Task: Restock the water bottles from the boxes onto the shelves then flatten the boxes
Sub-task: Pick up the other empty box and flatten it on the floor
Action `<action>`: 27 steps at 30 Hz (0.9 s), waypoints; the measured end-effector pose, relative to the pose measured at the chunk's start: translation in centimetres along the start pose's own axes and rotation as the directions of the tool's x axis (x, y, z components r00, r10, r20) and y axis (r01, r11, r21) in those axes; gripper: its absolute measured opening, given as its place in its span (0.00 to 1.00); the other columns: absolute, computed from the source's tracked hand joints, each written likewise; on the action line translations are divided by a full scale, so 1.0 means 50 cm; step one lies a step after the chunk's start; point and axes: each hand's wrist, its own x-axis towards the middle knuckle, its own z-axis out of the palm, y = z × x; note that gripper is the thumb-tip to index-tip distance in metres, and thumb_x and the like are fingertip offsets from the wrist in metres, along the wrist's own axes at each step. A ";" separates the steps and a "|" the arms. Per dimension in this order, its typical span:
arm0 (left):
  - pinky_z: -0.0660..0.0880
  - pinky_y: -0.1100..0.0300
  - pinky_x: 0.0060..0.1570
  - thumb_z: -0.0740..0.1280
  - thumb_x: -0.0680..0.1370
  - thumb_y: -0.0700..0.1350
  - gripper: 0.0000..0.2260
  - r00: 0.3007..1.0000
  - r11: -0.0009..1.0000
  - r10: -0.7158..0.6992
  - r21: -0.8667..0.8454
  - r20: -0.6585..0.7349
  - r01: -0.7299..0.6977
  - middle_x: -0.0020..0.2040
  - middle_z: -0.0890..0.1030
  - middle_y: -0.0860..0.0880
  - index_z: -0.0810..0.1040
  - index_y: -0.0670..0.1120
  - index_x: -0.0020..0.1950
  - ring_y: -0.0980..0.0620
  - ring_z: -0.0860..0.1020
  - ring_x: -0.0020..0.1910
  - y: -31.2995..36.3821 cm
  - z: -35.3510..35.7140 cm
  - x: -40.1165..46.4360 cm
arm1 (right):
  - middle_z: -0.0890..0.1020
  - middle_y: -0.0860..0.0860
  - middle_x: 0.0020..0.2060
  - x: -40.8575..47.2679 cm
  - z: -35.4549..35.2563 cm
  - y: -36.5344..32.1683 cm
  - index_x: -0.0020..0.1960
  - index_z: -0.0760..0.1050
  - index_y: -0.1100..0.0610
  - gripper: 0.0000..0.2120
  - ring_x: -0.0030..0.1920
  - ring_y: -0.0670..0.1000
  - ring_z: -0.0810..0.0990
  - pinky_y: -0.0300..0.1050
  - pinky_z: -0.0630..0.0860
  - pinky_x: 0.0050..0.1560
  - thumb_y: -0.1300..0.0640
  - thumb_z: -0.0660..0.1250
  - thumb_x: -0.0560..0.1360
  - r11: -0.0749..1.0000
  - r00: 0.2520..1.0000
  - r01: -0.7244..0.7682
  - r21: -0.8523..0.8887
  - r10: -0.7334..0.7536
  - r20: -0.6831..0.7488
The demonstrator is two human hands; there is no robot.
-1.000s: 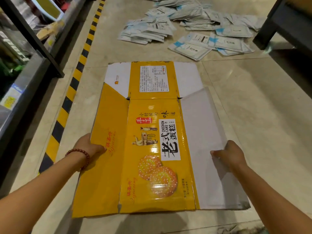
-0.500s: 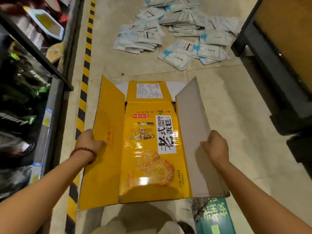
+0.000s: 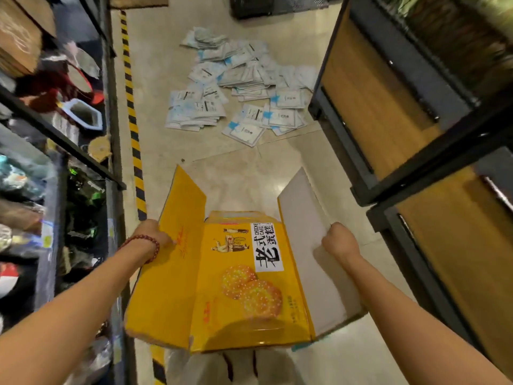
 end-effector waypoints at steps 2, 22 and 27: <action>0.73 0.45 0.60 0.72 0.72 0.41 0.25 0.999 1.000 0.015 0.018 0.050 -0.016 0.63 0.74 0.37 0.70 0.37 0.67 0.37 0.73 0.62 0.028 -0.007 -0.052 | 0.76 0.62 0.57 -0.063 -0.033 0.044 0.57 0.69 0.67 0.11 0.57 0.61 0.74 0.46 0.68 0.50 0.62 0.59 0.78 0.998 0.999 -0.055 0.013 0.055 0.000; 0.73 0.46 0.56 0.69 0.75 0.40 0.19 0.672 0.565 0.563 0.368 0.482 -0.738 0.61 0.75 0.37 0.70 0.37 0.63 0.37 0.74 0.59 0.371 0.254 -0.526 | 0.75 0.56 0.48 -0.666 0.022 0.511 0.53 0.71 0.61 0.07 0.45 0.54 0.73 0.45 0.69 0.43 0.61 0.58 0.78 0.591 0.592 -0.573 0.567 0.777 -0.212; 0.70 0.45 0.59 0.68 0.76 0.43 0.21 0.514 0.363 0.574 0.364 0.638 -0.858 0.63 0.73 0.38 0.68 0.39 0.66 0.38 0.72 0.61 0.387 0.389 -0.720 | 0.77 0.58 0.52 -0.847 0.094 0.633 0.55 0.71 0.62 0.08 0.48 0.57 0.75 0.43 0.69 0.42 0.61 0.59 0.78 0.383 0.398 -0.624 0.681 0.906 -0.145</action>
